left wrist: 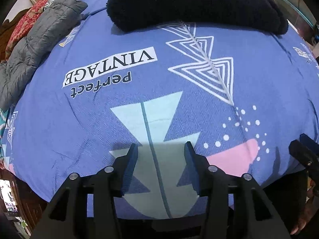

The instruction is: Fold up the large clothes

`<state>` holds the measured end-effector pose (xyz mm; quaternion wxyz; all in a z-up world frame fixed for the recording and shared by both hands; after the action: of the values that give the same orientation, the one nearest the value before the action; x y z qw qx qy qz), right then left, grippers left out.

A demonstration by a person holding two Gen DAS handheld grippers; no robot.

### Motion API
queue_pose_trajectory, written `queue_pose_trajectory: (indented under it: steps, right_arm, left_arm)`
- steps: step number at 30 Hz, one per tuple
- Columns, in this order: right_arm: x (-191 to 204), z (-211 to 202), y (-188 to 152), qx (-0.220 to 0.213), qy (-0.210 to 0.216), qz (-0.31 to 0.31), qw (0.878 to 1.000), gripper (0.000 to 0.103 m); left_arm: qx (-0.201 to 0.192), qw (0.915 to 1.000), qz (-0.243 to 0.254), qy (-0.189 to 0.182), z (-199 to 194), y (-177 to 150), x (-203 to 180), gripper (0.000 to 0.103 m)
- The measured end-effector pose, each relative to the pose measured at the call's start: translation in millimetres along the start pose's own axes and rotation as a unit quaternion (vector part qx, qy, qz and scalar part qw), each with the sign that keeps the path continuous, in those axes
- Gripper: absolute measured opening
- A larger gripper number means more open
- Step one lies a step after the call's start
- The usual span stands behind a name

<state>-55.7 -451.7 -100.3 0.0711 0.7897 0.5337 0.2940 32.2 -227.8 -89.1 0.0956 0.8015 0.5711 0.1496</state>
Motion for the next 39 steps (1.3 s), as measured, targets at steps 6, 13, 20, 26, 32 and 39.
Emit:
queue_pose_trajectory:
  steps: [6,13,20,26,32,39]
  right_arm:
    - [-3,0,0,-0.004,0.008,0.007,1.0,0.097]
    - [-6,-1,-1,-0.012,0.022,0.02,0.999,0.098]
    - [-5,-1,-1,-0.013,0.018,0.016,1.0,0.098]
    - [-5,0,0,-0.015,0.02,0.019,1.0,0.098]
    - [-6,0,1,-0.017,0.022,0.022,0.999,0.098]
    - [-7,0,1,-0.017,0.021,0.021,0.999,0.098]
  left_arm:
    - [-0.002,0.9999,-0.003,0.01,2,-1,3,0.08]
    - [-0.011,0.9997,-0.009,0.019,4,-3,8,0.092]
    - [-0.014,0.9996,-0.016,0.019,6,-4,13,0.097]
    - [-0.022,0.9994,-0.018,0.018,8,-4,19,0.101]
    - [-0.025,0.9993,-0.021,0.017,8,-4,21,0.103]
    - [-0.028,0.9993,-0.022,0.014,9,-6,22,0.104]
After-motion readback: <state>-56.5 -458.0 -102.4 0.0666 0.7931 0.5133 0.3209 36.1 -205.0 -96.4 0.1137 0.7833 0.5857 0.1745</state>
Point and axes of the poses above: each gripper's, at about its wrist camera, not at the fingertips, and z roughly the way its jaws point, x to its left, y to its top, the point moved 2 cm from there along z, roughly the way its jaws point, and after that the axes turned 1 degree about -y, right-handed, at the moved point
